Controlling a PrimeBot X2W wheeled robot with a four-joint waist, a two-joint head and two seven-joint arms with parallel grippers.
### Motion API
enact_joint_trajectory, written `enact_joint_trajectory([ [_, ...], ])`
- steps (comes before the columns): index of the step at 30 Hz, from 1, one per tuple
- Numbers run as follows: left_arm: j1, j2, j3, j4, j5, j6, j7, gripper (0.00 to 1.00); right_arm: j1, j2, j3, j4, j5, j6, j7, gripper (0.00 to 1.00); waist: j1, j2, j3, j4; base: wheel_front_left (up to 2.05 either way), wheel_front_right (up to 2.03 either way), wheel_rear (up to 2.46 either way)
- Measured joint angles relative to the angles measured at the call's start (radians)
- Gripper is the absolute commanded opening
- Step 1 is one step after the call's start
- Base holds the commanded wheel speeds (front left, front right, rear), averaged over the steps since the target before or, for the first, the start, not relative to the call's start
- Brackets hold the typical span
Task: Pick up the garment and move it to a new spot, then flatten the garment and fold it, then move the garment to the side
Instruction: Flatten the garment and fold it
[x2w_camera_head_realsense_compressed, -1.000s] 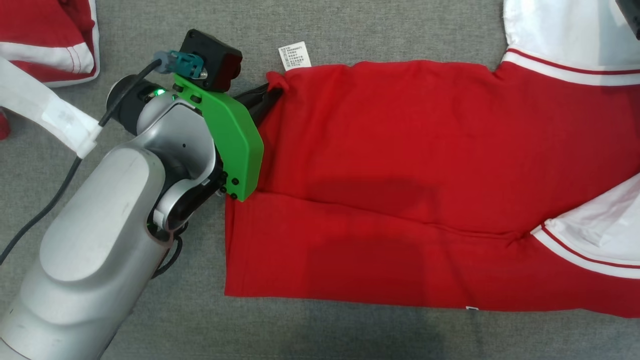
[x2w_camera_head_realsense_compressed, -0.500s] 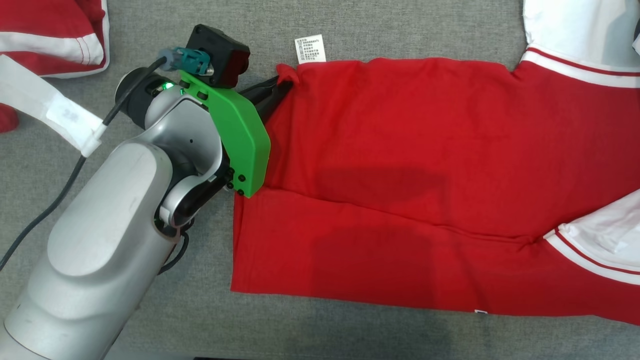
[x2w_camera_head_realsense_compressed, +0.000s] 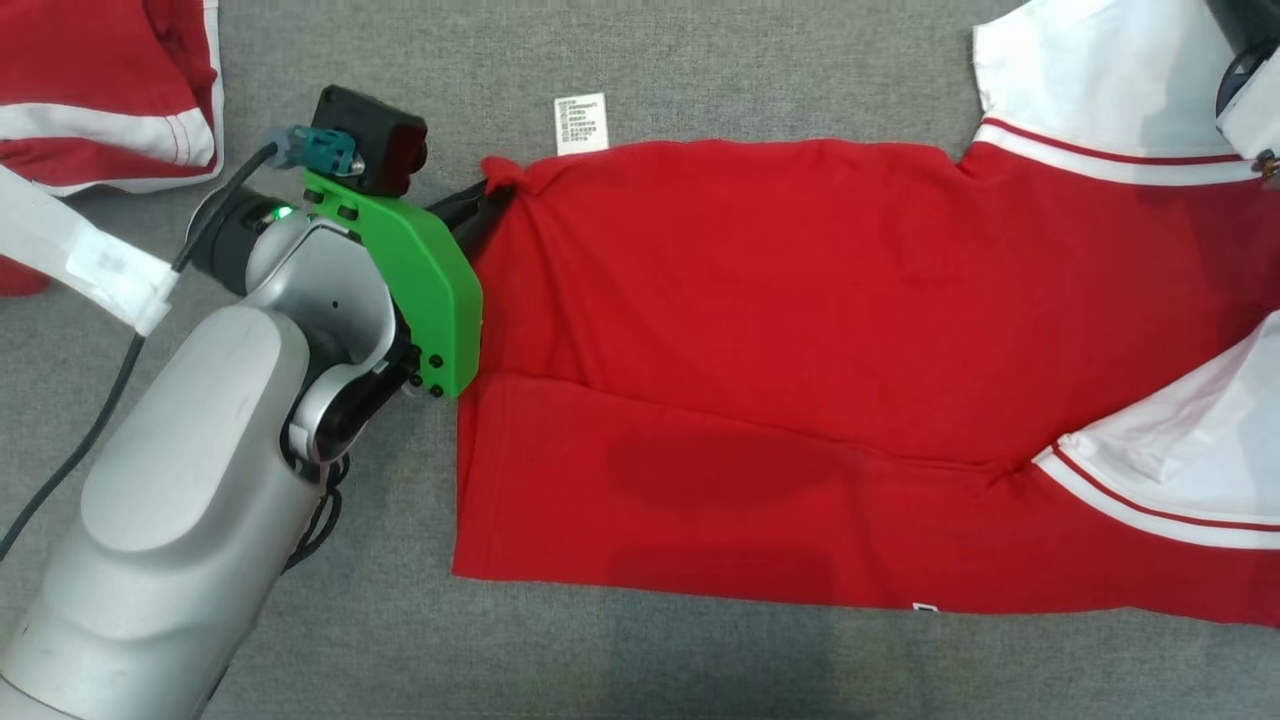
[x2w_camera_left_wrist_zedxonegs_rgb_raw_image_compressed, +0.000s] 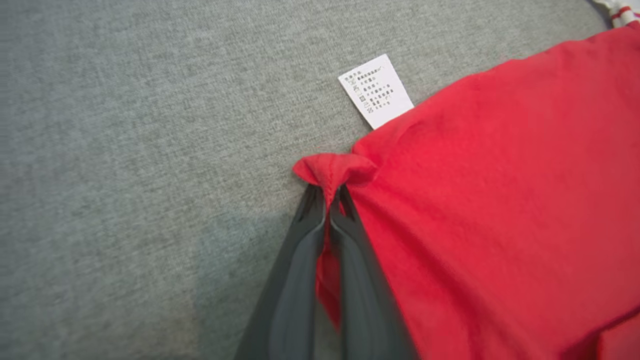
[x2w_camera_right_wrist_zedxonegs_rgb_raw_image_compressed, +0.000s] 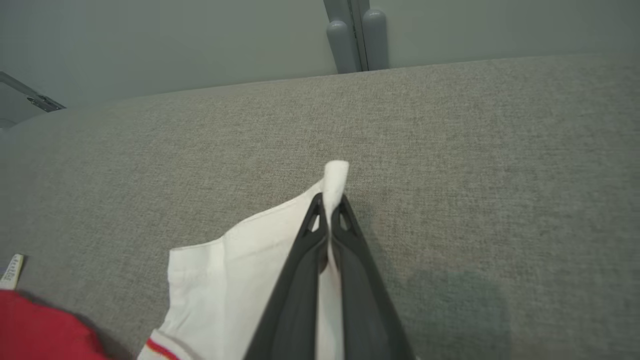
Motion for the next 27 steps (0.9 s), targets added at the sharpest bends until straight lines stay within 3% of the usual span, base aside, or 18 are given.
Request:
enact_joint_trajectory([
  [7, 0.079, 0.016, 0.016, 0.050, -0.017, -0.001, -0.036, 0.00, 0.085, 0.000, -0.008, -0.009, 0.030, 0.044, -0.062, 0.00, 0.0000, 0.0000, -0.087, -0.034, 0.00, 0.00, 0.00],
  [19, 0.160, 0.035, 0.024, 0.082, -0.045, -0.013, -0.072, 0.00, 0.210, 0.027, -0.035, -0.074, 0.088, 0.065, -0.145, 0.00, 0.0000, 0.0001, -0.199, -0.082, 0.00, 0.00, 0.00],
  [27, 0.243, 0.067, 0.041, 0.080, -0.062, -0.013, -0.103, 0.00, 0.380, 0.040, -0.050, -0.132, 0.133, 0.072, -0.196, 0.00, 0.0000, 0.0000, -0.270, -0.120, 0.00, 0.00, 0.00],
])
